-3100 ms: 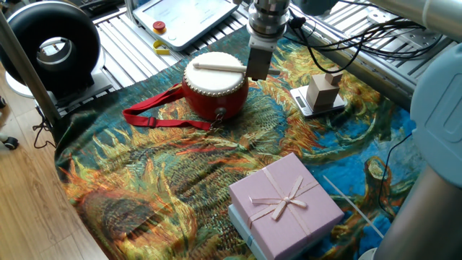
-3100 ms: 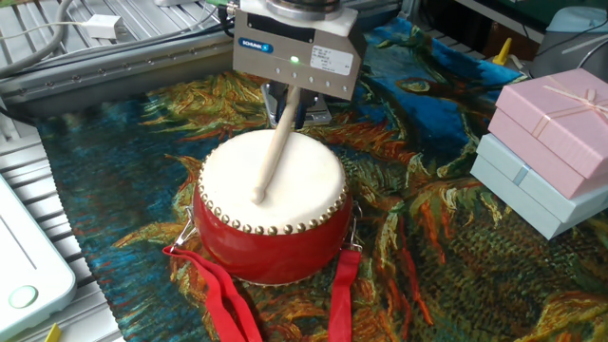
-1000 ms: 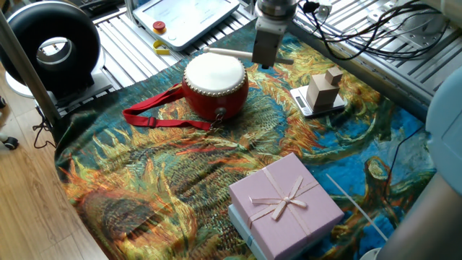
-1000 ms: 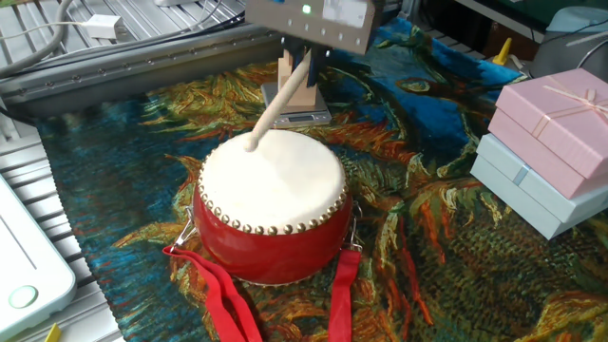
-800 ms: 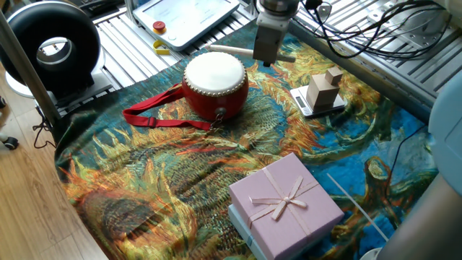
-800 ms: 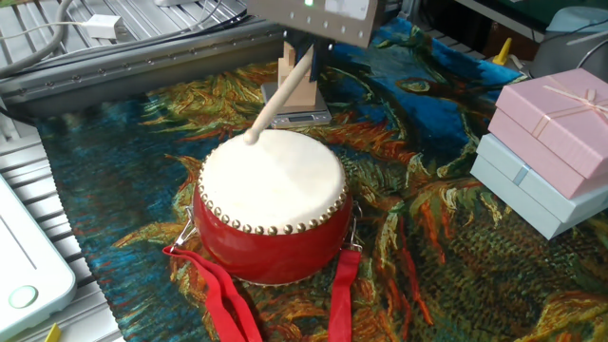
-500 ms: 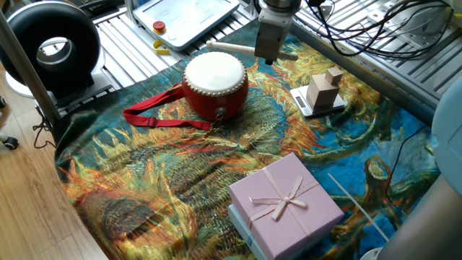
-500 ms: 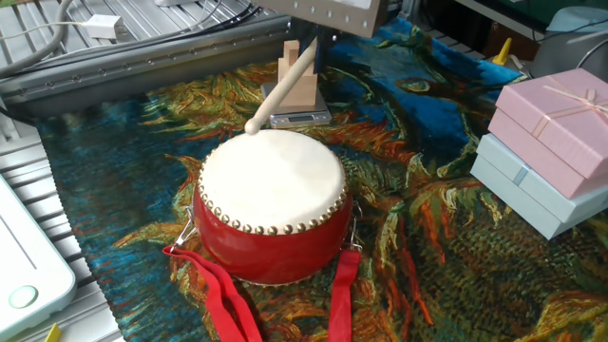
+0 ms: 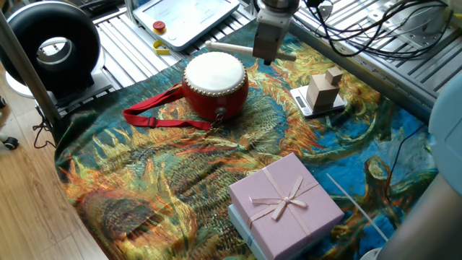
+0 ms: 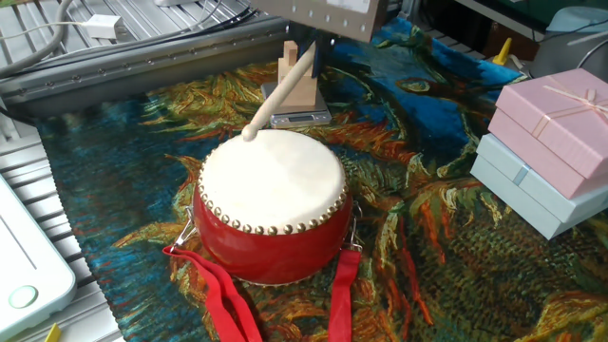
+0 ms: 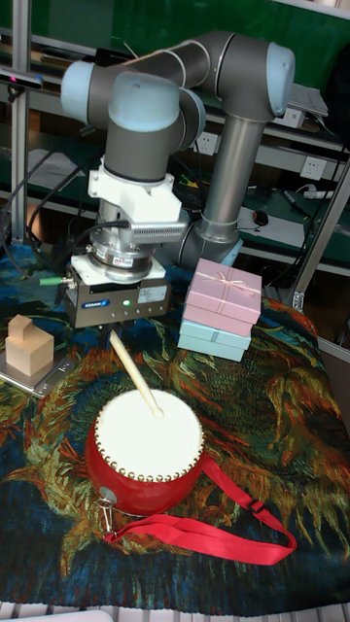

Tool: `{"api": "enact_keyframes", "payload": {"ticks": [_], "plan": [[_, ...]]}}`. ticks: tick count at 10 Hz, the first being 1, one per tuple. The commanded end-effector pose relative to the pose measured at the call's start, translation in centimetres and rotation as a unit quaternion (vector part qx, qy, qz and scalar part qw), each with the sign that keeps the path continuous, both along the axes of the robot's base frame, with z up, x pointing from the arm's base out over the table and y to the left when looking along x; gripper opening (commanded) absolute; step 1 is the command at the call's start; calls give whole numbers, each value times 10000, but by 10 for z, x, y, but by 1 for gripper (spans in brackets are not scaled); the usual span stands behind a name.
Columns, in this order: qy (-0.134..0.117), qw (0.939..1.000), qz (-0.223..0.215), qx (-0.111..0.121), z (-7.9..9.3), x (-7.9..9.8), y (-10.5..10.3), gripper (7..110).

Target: Play the drum

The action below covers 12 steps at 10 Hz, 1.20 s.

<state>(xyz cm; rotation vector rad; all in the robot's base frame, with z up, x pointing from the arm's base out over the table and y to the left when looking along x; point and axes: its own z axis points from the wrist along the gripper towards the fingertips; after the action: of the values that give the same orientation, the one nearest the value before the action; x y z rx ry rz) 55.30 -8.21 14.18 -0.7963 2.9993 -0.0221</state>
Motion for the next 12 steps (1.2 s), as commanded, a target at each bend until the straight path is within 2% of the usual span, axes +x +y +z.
{"api": "enact_keyframes", "payload": {"ticks": [1, 3, 5, 12], "plan": [[-103, 9999, 27, 24, -26, 12, 5, 7], [-295, 9996, 22, 1, -59, 20, 7, 7], [-425, 9991, 8, 2, -79, 24, 9, 7], [-272, 9996, -32, -10, -61, 14, 4, 7]]}}
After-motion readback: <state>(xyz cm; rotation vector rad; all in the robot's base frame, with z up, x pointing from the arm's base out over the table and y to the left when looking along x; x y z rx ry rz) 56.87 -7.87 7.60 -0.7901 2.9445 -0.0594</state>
